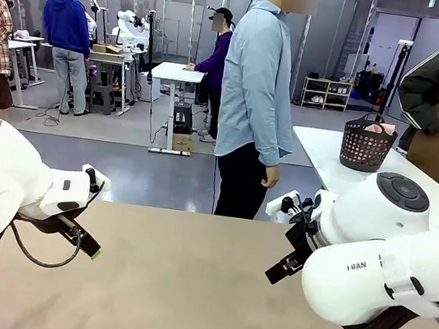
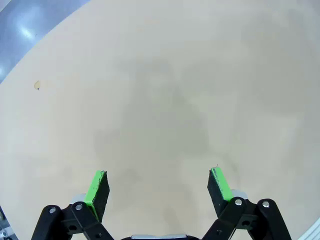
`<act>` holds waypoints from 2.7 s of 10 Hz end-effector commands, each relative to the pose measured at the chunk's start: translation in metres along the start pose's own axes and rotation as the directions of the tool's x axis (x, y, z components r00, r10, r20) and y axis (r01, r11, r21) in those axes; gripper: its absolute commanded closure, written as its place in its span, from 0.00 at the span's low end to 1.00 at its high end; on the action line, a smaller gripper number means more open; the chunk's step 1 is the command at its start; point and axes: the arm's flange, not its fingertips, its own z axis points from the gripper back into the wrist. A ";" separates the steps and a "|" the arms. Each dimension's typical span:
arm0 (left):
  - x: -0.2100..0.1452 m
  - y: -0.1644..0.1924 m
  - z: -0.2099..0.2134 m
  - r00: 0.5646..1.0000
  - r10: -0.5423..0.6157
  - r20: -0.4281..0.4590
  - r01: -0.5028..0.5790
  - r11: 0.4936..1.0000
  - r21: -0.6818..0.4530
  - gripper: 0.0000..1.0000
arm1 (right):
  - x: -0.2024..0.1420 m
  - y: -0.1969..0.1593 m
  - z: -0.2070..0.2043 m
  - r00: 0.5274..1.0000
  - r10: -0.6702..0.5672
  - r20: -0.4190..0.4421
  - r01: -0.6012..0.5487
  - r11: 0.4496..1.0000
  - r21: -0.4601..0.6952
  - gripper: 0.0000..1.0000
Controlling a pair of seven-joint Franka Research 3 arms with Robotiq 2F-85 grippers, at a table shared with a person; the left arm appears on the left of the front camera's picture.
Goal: Fold the towel.
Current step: Grab the top end of the 100 cm Hotel Towel extended by the human.
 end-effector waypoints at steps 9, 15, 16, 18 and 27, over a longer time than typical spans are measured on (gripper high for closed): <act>0.063 0.047 0.080 0.910 0.330 -0.249 -0.389 0.888 -0.246 0.00 | 0.058 -0.079 0.097 0.977 -0.119 -0.180 0.166 0.947 0.276 0.00; -0.016 0.202 0.165 0.599 0.667 -0.443 -0.712 0.191 -0.676 0.00 | -0.056 -0.205 0.130 0.837 -0.475 -0.273 0.454 0.323 0.830 0.00; -0.043 0.222 0.172 0.558 0.715 -0.421 -0.678 0.100 -0.728 0.00 | -0.086 -0.217 0.134 0.801 -0.542 -0.253 0.441 0.249 0.862 0.00; -0.096 0.252 0.189 0.500 0.800 -0.332 -0.584 0.029 -0.811 0.00 | -0.141 -0.238 0.150 0.732 -0.660 -0.172 0.367 0.168 0.915 0.00; -0.171 0.296 0.261 0.468 0.884 -0.006 -0.436 0.225 -0.872 0.00 | -0.203 -0.248 0.201 0.646 -0.763 0.016 0.252 0.233 0.939 0.00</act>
